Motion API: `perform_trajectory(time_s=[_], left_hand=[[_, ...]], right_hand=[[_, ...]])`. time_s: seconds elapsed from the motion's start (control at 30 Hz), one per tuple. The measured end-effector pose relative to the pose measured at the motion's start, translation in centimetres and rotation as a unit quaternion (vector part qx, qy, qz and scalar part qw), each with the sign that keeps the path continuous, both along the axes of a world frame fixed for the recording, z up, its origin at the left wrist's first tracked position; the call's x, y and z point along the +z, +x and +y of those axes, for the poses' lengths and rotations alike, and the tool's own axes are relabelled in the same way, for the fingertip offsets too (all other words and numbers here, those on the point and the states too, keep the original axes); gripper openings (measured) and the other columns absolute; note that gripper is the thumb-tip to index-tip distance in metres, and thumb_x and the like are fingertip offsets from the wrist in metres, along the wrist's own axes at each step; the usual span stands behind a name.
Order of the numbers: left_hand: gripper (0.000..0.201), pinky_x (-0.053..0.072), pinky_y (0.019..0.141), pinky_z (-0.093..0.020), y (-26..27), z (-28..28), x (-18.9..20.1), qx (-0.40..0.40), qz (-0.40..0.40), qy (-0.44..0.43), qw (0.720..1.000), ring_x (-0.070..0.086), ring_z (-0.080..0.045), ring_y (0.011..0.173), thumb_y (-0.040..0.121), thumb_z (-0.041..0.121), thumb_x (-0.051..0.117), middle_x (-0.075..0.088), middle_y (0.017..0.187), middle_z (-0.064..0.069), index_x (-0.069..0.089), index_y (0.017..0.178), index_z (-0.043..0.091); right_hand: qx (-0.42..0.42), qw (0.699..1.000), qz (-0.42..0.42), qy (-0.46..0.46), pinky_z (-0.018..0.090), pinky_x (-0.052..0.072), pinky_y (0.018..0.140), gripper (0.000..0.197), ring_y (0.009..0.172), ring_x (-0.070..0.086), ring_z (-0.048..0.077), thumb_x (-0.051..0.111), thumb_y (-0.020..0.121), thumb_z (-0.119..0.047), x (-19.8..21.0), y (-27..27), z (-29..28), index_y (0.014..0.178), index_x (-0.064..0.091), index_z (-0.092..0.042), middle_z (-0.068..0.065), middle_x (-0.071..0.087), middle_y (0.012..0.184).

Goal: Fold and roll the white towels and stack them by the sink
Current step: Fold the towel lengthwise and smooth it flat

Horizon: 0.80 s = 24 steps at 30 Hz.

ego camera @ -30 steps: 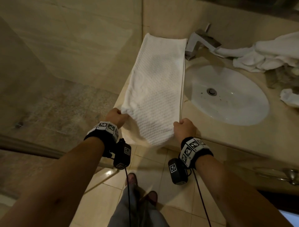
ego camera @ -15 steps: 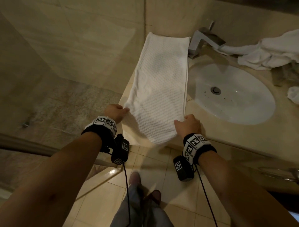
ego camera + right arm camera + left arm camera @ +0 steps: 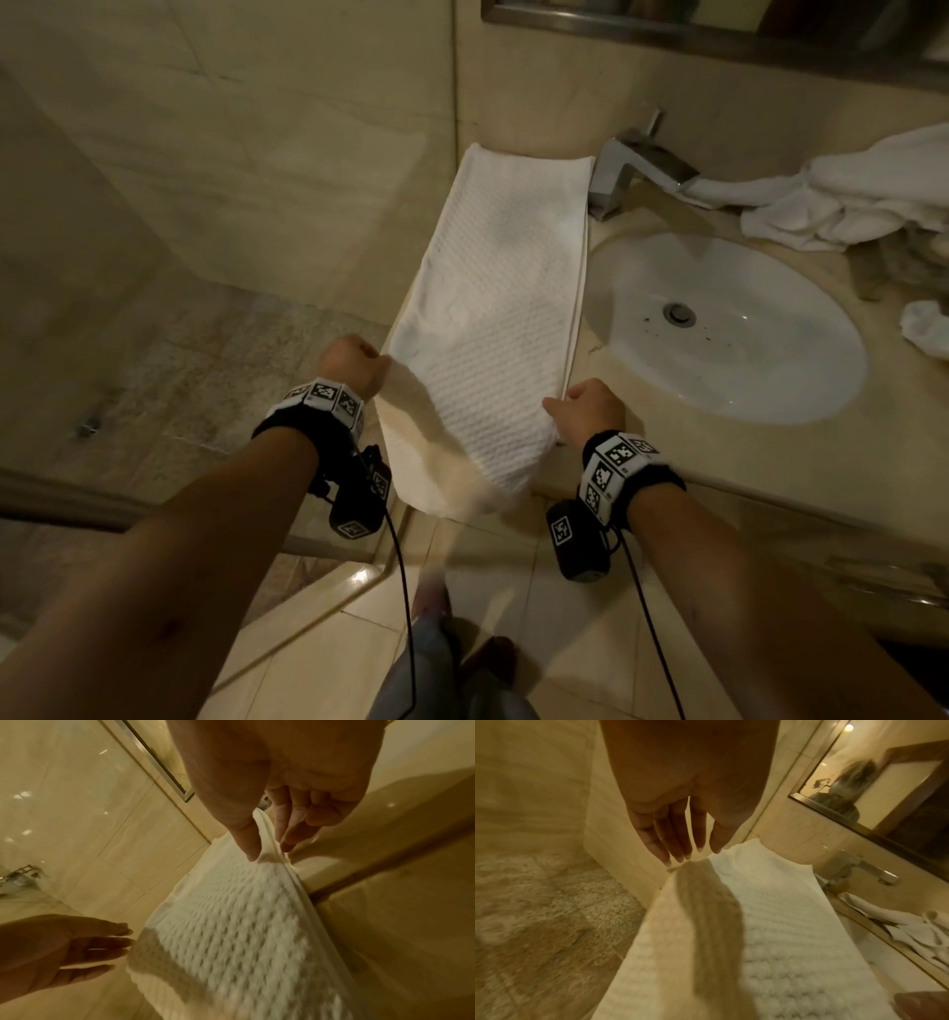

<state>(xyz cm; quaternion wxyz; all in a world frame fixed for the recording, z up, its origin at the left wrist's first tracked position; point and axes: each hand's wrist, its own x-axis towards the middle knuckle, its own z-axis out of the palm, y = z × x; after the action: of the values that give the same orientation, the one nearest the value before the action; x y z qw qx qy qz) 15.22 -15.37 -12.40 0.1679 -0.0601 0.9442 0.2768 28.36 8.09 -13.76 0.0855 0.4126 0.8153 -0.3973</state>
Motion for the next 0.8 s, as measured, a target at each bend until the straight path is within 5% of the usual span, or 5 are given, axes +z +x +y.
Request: perform_trajectory(time_s=[0.17, 0.37, 0.53, 0.7, 0.8], left_hand=[[0.035, 0.047, 0.089, -0.035, -2.5, 3.3, 1.0, -0.045, 0.016, -0.01, 0.999, 0.057, -0.033, 0.108, 0.087, 0.031, 0.062, 0.062, 0.116, -0.016, 0.059, 0.112, 0.006], [0.047, 0.043, 0.089, -0.037, -9.1, 6.9, 0.4, -0.102, -0.041, -0.09, 0.99, 0.052, -0.037, 0.116, 0.096, 0.033, 0.049, 0.052, 0.129, -0.022, 0.048, 0.126, -0.003], [0.042, 0.041, 0.093, -0.037, -16.7, 11.9, 0.5, -0.119, -0.077, -0.088, 0.986, 0.049, -0.038, 0.12, 0.1, 0.025, 0.041, 0.05, 0.133, -0.023, 0.048, 0.127, -0.007], [0.044, 0.041, 0.082, -0.035, -21.8, 15.1, 0.3, -0.089, -0.102, -0.048, 0.99, 0.054, -0.037, 0.111, 0.102, 0.026, 0.032, 0.055, 0.125, -0.024, 0.053, 0.121, -0.008], [0.049, 0.039, 0.09, -0.037, -23.3, 15.6, -0.6, -0.073, -0.098, -0.043, 0.992, 0.049, -0.039, 0.117, 0.104, 0.027, 0.022, 0.05, 0.131, -0.026, 0.047, 0.127, -0.008]], right_hand=[[0.017, 0.999, 0.016, 0.027, 0.026, 0.042, 0.084, 0.039, 0.113, 0.057, 0.03, 0.06, 0.091, -0.027, 1.6, -2.8, 1.8, 0.12, 0.059, -0.002, 0.014, 0.062, 0.122], [0.024, 0.999, -0.029, 0.022, 0.023, 0.029, 0.049, 0.036, 0.094, 0.062, 0.029, 0.057, 0.092, -0.036, 0.7, -9.1, 5.1, 0.094, 0.06, 0.0, 0.015, 0.061, 0.096], [-0.006, 0.999, -0.022, 0.021, 0.034, 0.048, 0.083, 0.046, 0.106, 0.061, 0.033, 0.059, 0.093, -0.03, 0.9, -14.3, 8.6, 0.112, 0.063, 0.011, 0.021, 0.065, 0.114], [-0.074, 0.997, 0.005, 0.021, 0.026, 0.047, 0.079, 0.038, 0.102, 0.062, 0.025, 0.069, 0.085, -0.03, 0.3, -18.0, 10.3, 0.113, 0.062, -0.006, 0.011, 0.066, 0.114], [-0.06, 0.998, 0.005, 0.028, 0.027, 0.049, 0.075, 0.024, 0.089, 0.063, 0.022, 0.071, 0.082, -0.032, -0.6, -18.7, 10.6, 0.091, 0.064, -0.011, 0.005, 0.067, 0.093]])
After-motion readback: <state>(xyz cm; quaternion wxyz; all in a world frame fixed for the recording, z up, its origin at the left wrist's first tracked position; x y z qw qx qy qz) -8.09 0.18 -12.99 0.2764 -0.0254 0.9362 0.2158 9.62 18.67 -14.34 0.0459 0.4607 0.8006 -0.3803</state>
